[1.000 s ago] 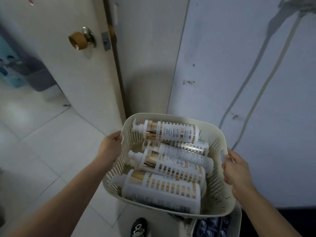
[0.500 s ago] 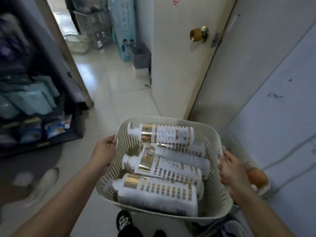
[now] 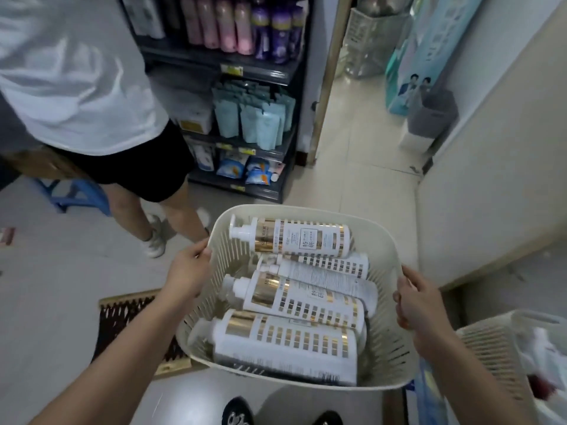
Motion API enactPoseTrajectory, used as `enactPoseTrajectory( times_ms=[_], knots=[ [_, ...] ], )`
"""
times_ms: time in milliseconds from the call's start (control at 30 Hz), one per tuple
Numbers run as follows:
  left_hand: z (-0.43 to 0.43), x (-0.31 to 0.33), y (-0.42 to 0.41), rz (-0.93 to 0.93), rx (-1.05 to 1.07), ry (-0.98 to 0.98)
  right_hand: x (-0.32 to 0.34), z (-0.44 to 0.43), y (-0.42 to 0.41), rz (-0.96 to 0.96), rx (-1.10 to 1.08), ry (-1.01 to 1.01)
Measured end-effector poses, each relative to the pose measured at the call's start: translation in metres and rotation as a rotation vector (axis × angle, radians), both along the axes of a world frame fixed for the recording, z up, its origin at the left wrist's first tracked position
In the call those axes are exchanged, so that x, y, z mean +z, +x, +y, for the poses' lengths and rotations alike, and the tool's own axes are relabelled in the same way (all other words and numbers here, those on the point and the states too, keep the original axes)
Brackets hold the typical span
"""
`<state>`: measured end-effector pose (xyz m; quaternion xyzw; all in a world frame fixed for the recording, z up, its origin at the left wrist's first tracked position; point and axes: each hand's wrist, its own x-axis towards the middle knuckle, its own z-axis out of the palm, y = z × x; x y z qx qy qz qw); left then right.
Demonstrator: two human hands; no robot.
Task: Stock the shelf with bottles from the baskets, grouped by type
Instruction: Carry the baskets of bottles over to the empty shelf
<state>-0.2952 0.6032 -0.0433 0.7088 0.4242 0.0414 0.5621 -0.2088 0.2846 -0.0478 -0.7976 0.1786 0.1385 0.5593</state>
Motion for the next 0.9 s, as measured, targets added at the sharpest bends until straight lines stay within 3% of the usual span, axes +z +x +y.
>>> enactPoseTrajectory(
  times_ms=[367,667,900],
  knots=[
    [0.124,-0.001,-0.136,0.008,0.463,-0.008,-0.008,0.194,0.001,-0.03,0.451,0.014],
    [0.13,0.006,-0.246,-0.052,0.918,-0.032,0.007,0.327,-0.031,-0.004,0.887,0.019],
    [0.127,0.008,-0.339,-0.095,1.195,-0.05,0.006,0.411,-0.102,-0.001,1.141,0.029]
  ],
)
